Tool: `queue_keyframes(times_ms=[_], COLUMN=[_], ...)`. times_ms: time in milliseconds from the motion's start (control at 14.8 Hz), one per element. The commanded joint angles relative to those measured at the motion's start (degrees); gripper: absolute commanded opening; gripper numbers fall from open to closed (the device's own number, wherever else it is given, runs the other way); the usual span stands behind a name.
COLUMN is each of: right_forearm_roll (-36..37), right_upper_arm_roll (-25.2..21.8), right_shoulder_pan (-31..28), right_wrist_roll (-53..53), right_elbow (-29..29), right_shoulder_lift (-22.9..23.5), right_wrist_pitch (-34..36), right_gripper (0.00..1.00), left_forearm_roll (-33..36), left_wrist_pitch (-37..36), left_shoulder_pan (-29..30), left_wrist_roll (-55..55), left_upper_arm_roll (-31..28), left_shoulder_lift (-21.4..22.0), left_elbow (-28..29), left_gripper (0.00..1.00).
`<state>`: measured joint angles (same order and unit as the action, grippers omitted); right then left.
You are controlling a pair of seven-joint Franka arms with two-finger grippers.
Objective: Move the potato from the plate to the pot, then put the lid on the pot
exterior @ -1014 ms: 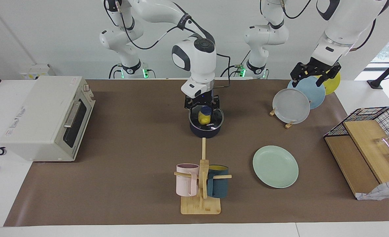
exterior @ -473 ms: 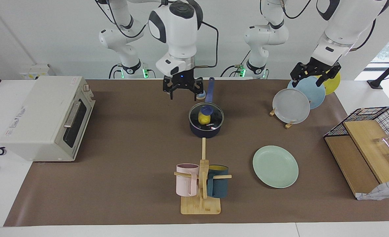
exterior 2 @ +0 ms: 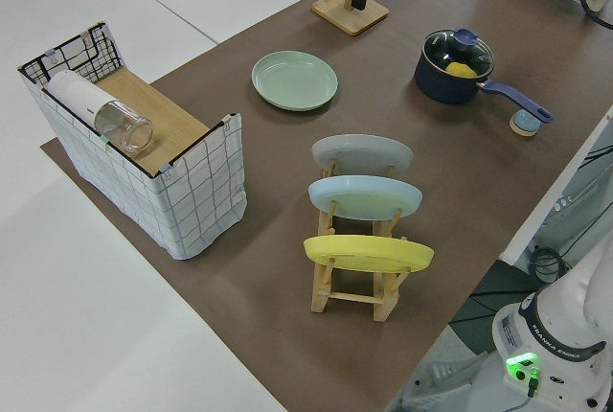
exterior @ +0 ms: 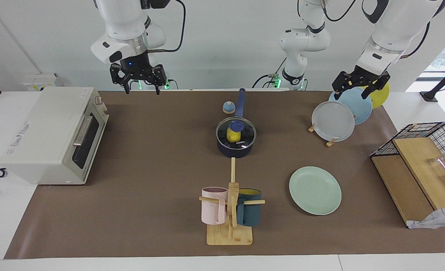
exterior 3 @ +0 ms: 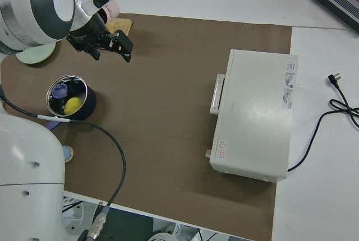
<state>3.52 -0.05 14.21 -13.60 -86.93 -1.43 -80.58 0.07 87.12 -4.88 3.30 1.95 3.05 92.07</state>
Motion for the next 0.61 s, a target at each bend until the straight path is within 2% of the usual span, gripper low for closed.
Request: queue_keyframes(times_ms=[0, 68, 270, 541], right_forearm_roll=[-0.27, -0.27, -0.27, -1.24], right_upper_arm_roll=[-0.73, -0.74, -0.91, -0.92], right_shoulder_pan=[-3.04, -4.44, -8.06, -10.26], right_wrist_roll=[3.65, 5.49, 12.0, 12.1], right_elbow=[0.29, -1.99, -2.54, -3.33], right_shoulder_lift=[0.46, -0.15, -0.24, -0.42], right_wrist_pitch=[1.4, -1.05, -2.74, -3.97], right_gripper=[1.0, 1.0, 1.0, 1.0], left_forearm_roll=[-0.51, -0.51, -0.51, -0.51], left_wrist_pitch=[-0.02, -0.02, 0.07, -0.02], left_shoulder_pan=[0.75, 0.75, 0.75, 0.75], left_wrist_roll=[-0.4, -0.4, -0.4, -0.4], left_upper_arm_roll=[0.34, 0.34, 0.34, 0.34], left_shoulder_lift=[0.64, 0.64, 0.64, 0.64], left_elbow=[0.65, 0.65, 0.65, 0.65], left_gripper=[1.0, 1.0, 1.0, 1.0])
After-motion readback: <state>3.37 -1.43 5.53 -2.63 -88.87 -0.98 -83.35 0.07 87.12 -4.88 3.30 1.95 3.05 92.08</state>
